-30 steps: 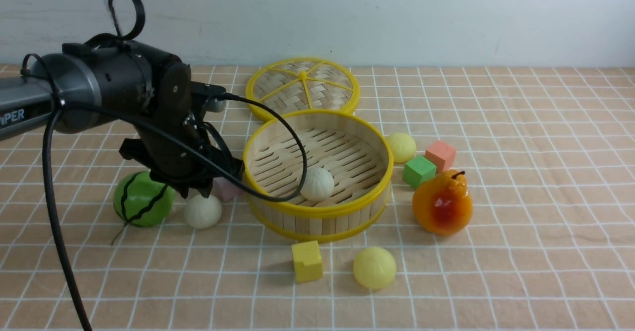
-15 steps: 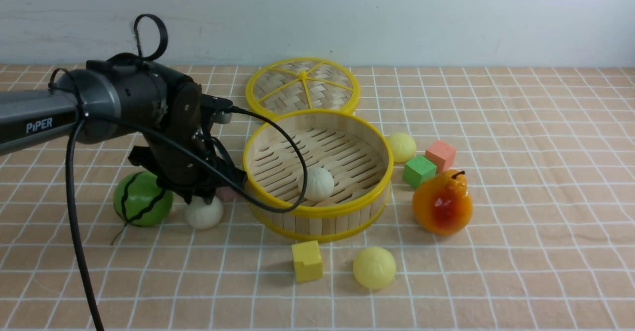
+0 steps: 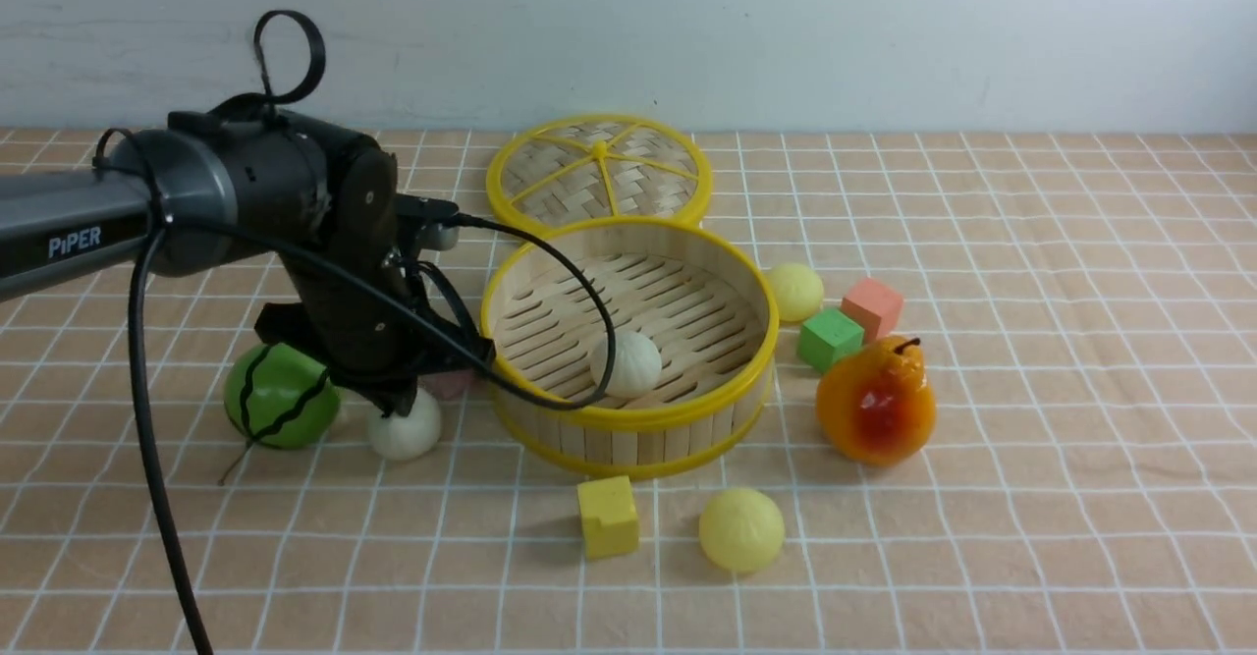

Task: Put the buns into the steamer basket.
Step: Use the left arm to grab a steamed stuffed bun, then use the left arm to put the steamed stuffed bun into the steamer

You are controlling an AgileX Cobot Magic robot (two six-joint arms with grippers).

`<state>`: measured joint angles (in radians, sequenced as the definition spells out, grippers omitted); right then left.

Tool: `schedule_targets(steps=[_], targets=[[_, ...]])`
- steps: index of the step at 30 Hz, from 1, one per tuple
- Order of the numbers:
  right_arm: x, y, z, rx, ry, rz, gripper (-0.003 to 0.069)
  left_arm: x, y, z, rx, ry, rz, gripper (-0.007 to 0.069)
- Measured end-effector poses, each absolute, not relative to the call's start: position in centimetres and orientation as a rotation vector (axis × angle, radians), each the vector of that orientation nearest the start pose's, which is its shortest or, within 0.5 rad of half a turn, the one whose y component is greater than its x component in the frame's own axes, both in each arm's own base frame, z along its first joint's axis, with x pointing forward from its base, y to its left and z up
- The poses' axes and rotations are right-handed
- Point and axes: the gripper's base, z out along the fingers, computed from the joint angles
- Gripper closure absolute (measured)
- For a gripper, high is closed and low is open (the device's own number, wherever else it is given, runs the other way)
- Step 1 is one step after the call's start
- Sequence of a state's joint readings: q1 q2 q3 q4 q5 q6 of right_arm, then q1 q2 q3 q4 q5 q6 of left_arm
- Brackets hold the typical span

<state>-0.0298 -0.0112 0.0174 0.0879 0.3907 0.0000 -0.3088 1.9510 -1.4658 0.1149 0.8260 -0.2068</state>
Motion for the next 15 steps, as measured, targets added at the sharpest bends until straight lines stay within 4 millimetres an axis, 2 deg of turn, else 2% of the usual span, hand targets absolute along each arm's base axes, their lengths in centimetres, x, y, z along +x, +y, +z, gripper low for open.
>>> schedule_targets(steps=[4, 5, 6, 7, 8, 9, 12, 15], targets=[[5.2, 0.2, 17.3, 0.081, 1.878, 0.067, 0.0419, 38.2, -12.8, 25.5, 0.276, 2.688, -0.016, 0.0638], [5.2, 0.2, 17.3, 0.081, 1.878, 0.067, 0.0419, 38.1, -12.9, 25.7, 0.279, 2.683, -0.018, 0.0638], [5.2, 0.2, 17.3, 0.081, 1.878, 0.067, 0.0419, 37.8, -13.9, 28.0, 0.313, 2.606, -0.050, 0.0638], [5.2, 0.2, 17.3, 0.081, 1.878, 0.067, 0.0419, 37.7, -13.9, 28.1, 0.312, 2.602, -0.052, 0.0638], [5.2, 0.2, 17.3, 0.081, 1.878, 0.067, 0.0419, 37.7, -14.8, 29.6, 0.331, 2.536, -0.085, 0.0638], [5.2, 0.2, 17.3, 0.081, 1.878, 0.067, 0.0419, 37.8, -15.2, 30.3, 0.337, 2.501, -0.104, 0.0638], [5.2, 0.2, 17.3, 0.081, 1.878, 0.067, 0.0419, 39.0, -16.3, 30.6, 0.345, 2.429, -0.135, 0.0638], [5.2, 0.2, 17.3, 0.081, 1.878, 0.067, 0.0419, 41.2, -17.3, 28.5, 0.351, 2.434, -0.133, 0.0638]])
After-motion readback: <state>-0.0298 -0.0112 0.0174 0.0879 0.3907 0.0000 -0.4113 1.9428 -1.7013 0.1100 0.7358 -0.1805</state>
